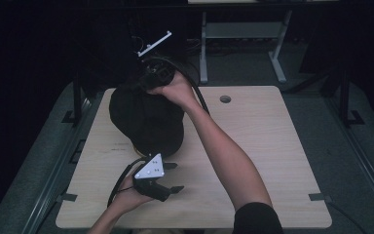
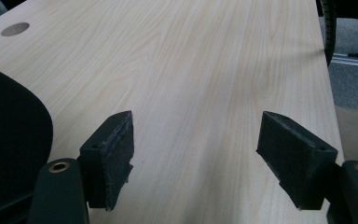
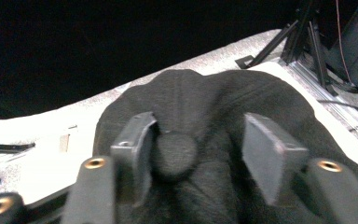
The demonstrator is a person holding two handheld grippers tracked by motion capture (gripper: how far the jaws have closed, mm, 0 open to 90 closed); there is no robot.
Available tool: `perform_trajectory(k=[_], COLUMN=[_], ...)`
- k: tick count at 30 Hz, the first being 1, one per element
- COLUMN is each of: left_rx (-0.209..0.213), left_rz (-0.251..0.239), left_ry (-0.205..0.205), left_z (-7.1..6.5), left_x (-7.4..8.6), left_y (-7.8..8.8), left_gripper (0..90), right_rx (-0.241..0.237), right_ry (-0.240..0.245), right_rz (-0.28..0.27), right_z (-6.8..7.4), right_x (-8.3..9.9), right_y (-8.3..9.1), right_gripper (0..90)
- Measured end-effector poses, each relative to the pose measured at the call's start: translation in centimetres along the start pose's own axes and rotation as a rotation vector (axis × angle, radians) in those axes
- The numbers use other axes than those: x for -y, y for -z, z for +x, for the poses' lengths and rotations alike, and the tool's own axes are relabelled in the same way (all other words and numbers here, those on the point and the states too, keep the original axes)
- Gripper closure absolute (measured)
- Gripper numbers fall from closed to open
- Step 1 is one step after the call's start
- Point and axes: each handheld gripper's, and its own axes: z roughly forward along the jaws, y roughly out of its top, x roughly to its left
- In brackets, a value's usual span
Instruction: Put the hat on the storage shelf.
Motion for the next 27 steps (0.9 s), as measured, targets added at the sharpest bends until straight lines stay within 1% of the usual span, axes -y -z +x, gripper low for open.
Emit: perform_trajectory(k=[2, 3, 4, 5, 6, 8, 10, 13, 15, 17, 19, 20, 22, 24, 27], left_rx=[-0.001, -0.002, -0.002, -0.002, -0.003, -0.003, -0.001, -0.002, -0.005, -0.008, -0.013, -0.015, -0.019, -0.02, -0.028], left_rz=[-0.002, -0.004, 0.0, 0.001, 0.005, 0.009, 0.008, 0.005, 0.006, 0.003, -0.007, -0.01, -0.005, -0.001, -0.008], left_ry=[0.002, 0.003, 0.001, -0.001, -0.005, -0.01, -0.012, -0.009, -0.011, -0.006, 0.006, 0.004, 0.002, 0.007, 0.014], left_z=[0.0, 0.0, 0.0, 0.0, 0.0, 0.0, -0.1, -0.2, -0.1, -0.1, -0.1, 0.0, 0.1, 0.3, 0.3], left_x=[0.0, 0.0, -0.1, -0.1, -0.1, -0.1, -0.1, -0.1, -0.1, -0.1, -0.1, -0.1, -0.2, -0.2, -0.1], left_y=[0.0, 0.0, 0.0, 0.0, 0.0, -0.1, -0.1, -0.1, 0.0, 0.2, 0.3, 0.3, 0.4, 0.4, 0.5], left_gripper=[26.6, 26.6, 26.7, 26.6, 26.6, 26.6, 26.6, 26.6, 26.7, 26.6, 26.6, 26.6, 26.5, 26.5, 26.5], right_rx=[-0.008, -0.006, 0.0, -0.007, 0.002, 0.002, 0.003, 0.004, 0.005, 0.017, 0.014, 0.016, 0.002, 0.001, 0.009], right_ry=[-0.018, -0.016, 0.0, -0.02, -0.006, -0.018, -0.012, -0.023, -0.026, -0.017, -0.024, -0.026, -0.035, -0.04, -0.048], right_rz=[-0.006, -0.015, -0.031, -0.052, -0.059, -0.054, -0.071, -0.094, -0.104, -0.114, -0.135, -0.14, -0.154, -0.158, -0.166], right_z=[0.2, 0.2, 0.1, 0.3, 0.2, 0.3, 0.2, 0.3, 0.3, 0.4, 0.4, 0.4, 0.5, 0.5, 0.5], right_x=[0.1, 0.1, 0.2, 0.3, 0.3, 0.4, 0.7, 1.1, 1.3, 1.6, 1.9, 2.1, 2.4, 2.9, 4.0], right_y=[0.1, 0.2, 0.4, 0.7, 0.9, 1.2, 1.5, 2.1, 2.8, 3.5, 4.2, 4.7, 5.3, 5.9, 7.1], right_gripper=[39.1, 38.0, 35.8, 35.8, 35.9, 35.3, 34.3, 32.0, 30.5, 29.8, 28.4, 27.8, 26.9, 26.3, 26.3])
